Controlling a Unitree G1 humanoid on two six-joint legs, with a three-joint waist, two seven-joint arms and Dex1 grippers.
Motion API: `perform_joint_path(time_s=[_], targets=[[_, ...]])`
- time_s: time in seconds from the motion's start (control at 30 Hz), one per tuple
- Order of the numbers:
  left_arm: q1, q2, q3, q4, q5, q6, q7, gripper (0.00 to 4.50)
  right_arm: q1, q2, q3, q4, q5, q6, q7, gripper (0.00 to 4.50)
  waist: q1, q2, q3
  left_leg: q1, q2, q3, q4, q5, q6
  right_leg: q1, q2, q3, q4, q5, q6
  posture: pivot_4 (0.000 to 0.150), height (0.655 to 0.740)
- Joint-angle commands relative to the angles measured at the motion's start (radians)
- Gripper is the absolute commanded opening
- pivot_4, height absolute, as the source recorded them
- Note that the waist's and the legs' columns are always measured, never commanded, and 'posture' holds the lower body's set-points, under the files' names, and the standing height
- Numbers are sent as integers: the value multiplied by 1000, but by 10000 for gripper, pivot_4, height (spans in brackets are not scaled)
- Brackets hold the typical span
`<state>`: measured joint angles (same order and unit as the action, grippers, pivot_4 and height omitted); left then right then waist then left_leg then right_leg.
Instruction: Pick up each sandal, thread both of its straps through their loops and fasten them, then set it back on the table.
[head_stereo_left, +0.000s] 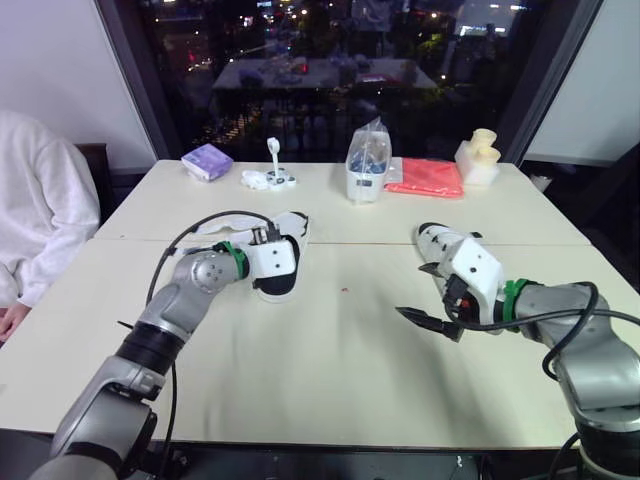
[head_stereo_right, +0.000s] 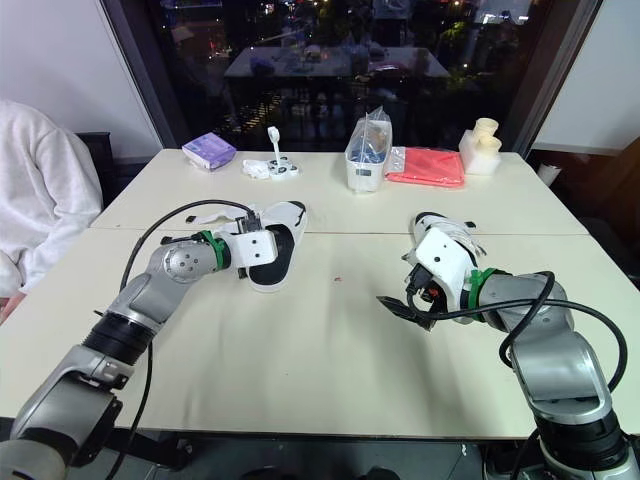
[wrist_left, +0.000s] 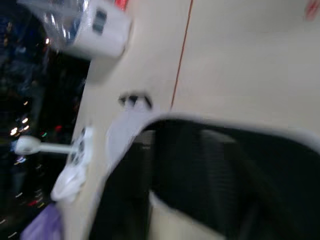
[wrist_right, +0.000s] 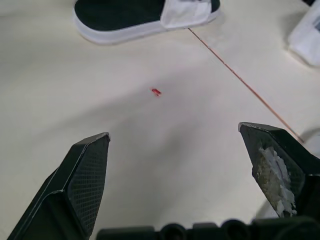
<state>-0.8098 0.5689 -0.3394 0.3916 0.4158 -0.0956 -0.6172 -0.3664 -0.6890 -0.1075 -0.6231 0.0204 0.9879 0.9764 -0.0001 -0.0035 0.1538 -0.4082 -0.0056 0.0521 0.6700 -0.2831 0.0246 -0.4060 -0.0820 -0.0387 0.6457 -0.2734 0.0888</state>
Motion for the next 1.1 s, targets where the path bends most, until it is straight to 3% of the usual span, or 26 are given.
perform_joint_path(time_s=[0.03,0.1,0.13,0.53,0.77,0.87,0.97,1.1], targets=[[-80,4,-29,75,97,-44,88,34584,-30,-3,-2,-34,43,20,-56,45000,7,0,0,0,0,0,0,0,0,0,0,0,0,0,0,1500,7400],[-122,-10,-49,134,139,-56,133,43701,-36,-3,10,-39,61,27,-79,45000,12,0,0,0,0,0,0,0,0,-1,0,0,0,0,0,1500,7400],[-142,-20,-59,166,155,-57,152,44561,-37,-6,16,-40,69,29,-89,45000,12,0,0,-1,0,1,0,0,0,-1,0,-1,0,0,0,1500,7400],[-366,-230,-186,767,304,-101,517,44561,-49,-42,56,-10,139,12,-176,45000,11,-6,4,-4,0,1,8,-2,4,-1,1,-2,2,-1,1,1500,7400],[-416,-313,-195,932,314,-52,664,44561,-56,-56,74,-2,157,-1,-218,45000,12,-8,5,-5,0,1,11,-3,5,-1,0,-2,2,-1,2,1500,7400],[-420,-322,-193,952,311,-41,679,35988,-56,-65,77,-1,164,-4,-230,45000,11,-8,5,-5,0,1,11,-3,5,-1,0,-2,3,-1,2,1500,7400],[-426,-324,-184,962,304,-33,692,23448,-59,-70,77,1,174,-5,-242,45000,12,-9,5,-6,0,1,11,-3,5,-2,0,-2,3,-1,2,1500,7400],[-433,-324,-178,963,299,-34,719,1799,-61,-75,80,2,179,-9,-254,45000,15,-9,5,-7,0,1,12,-3,5,-3,-1,-2,3,-1,2,1500,7400]])
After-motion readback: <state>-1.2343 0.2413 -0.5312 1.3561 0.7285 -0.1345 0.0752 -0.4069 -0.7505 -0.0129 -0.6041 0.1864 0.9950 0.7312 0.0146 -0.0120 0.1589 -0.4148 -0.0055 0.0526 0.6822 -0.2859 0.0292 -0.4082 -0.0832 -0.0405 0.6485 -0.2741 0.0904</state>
